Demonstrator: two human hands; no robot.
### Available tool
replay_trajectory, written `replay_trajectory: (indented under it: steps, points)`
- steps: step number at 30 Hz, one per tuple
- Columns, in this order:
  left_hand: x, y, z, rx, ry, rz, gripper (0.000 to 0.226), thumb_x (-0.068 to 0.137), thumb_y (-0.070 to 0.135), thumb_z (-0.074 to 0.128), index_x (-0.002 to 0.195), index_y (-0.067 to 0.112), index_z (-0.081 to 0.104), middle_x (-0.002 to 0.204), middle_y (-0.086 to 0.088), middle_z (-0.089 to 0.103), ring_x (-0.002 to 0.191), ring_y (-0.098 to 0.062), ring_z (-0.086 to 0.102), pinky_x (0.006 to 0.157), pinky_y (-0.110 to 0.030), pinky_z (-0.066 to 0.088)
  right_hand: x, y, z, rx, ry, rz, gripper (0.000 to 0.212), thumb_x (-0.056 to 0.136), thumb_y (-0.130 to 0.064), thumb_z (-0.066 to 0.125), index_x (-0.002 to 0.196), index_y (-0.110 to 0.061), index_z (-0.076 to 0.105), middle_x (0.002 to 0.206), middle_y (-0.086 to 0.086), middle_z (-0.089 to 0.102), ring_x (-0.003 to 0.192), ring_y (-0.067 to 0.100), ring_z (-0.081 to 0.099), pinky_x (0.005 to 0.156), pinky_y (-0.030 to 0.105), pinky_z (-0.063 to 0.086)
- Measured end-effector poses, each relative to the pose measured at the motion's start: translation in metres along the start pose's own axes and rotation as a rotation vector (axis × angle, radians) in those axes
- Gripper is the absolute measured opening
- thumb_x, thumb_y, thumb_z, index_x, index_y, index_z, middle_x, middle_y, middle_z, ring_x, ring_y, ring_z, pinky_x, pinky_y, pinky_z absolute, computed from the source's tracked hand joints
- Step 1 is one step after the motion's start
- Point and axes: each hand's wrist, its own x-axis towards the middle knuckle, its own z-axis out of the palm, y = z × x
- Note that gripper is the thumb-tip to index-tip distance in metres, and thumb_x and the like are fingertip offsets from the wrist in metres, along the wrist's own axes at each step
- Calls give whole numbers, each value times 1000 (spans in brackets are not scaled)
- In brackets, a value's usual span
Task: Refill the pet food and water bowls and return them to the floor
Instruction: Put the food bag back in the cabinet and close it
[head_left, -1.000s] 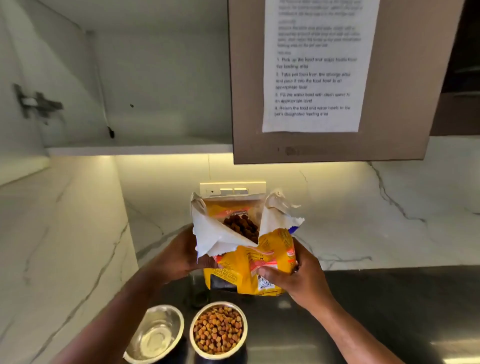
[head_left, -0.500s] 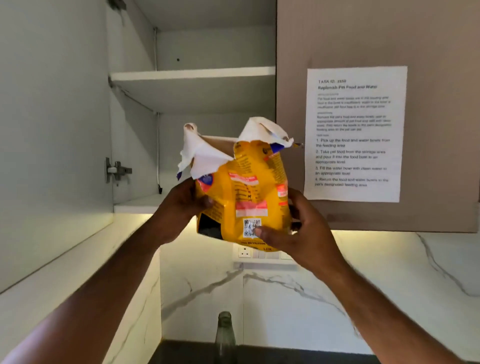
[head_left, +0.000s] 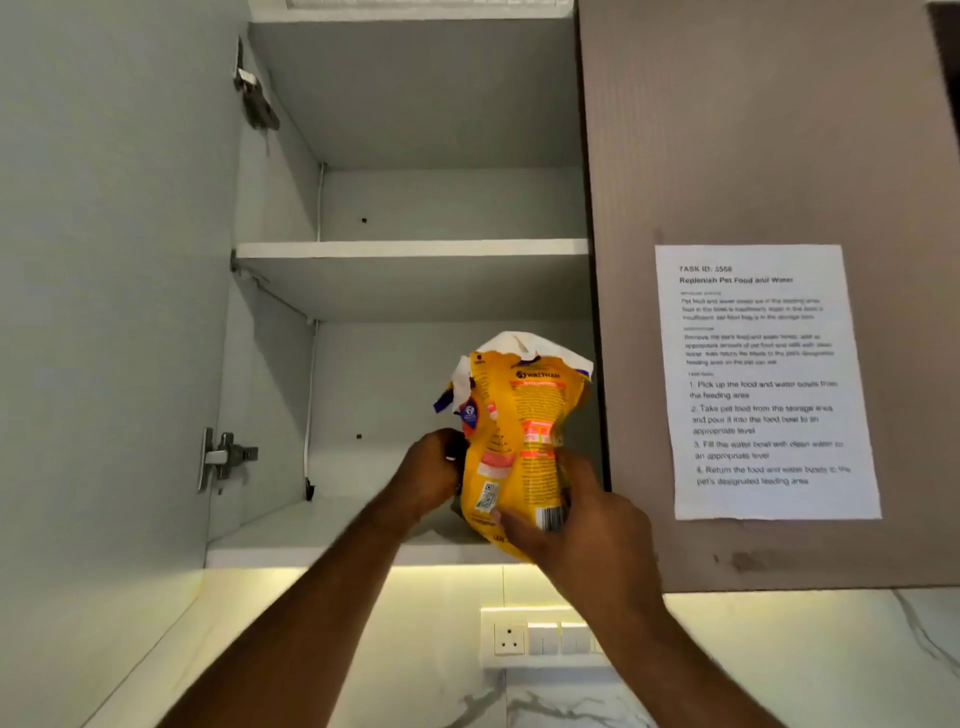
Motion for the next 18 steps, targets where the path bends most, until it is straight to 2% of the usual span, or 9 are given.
replay_trajectory:
  steps: [3, 5, 7, 11, 15, 18]
  points:
    - [14, -4, -2, 204, 81, -18, 4, 94, 14, 69, 91, 14, 71, 99, -14, 77, 86, -33, 72, 87, -47, 61, 7, -6, 20, -188, -78, 26, 81, 79, -87, 48, 140, -35, 42, 104, -8, 75, 85, 15, 72, 74, 24, 51]
    - [16, -9, -8, 213, 90, -83, 10, 92, 14, 69, 84, 18, 70, 89, -11, 78, 73, -28, 73, 80, -46, 64, 11, -8, 32, -276, -127, 53, 80, 83, -86, 43, 143, -35, 34, 110, -6, 73, 91, 17, 72, 78, 26, 53]
    - [13, -16, -14, 149, 71, -146, 6, 90, 7, 72, 93, 11, 74, 88, -12, 77, 75, -33, 76, 79, -48, 65, 15, -11, 43, -339, -128, 65, 79, 84, -84, 44, 142, -33, 32, 109, -3, 72, 91, 21, 72, 77, 28, 54]
    - [3, -22, -22, 94, 88, -169, 18, 87, -2, 71, 103, 7, 73, 96, -14, 77, 84, -36, 76, 84, -51, 64, 21, -14, 61, -413, -140, 97, 79, 85, -80, 50, 143, -28, 34, 110, 0, 71, 91, 25, 72, 74, 31, 55]
    - [-7, -20, -29, 28, 163, -133, 12, 96, 7, 61, 102, 10, 72, 96, -14, 76, 74, -32, 76, 79, -49, 66, 29, -12, 75, -435, -168, 140, 81, 84, -78, 56, 143, -27, 32, 116, 2, 70, 97, 28, 73, 79, 36, 58]
    - [-14, -17, -36, 21, 213, -83, 11, 98, 16, 64, 106, 12, 71, 100, -12, 76, 77, -30, 76, 81, -47, 65, 36, -13, 80, -437, -187, 172, 83, 83, -77, 60, 144, -27, 32, 118, 3, 70, 100, 30, 72, 82, 39, 59]
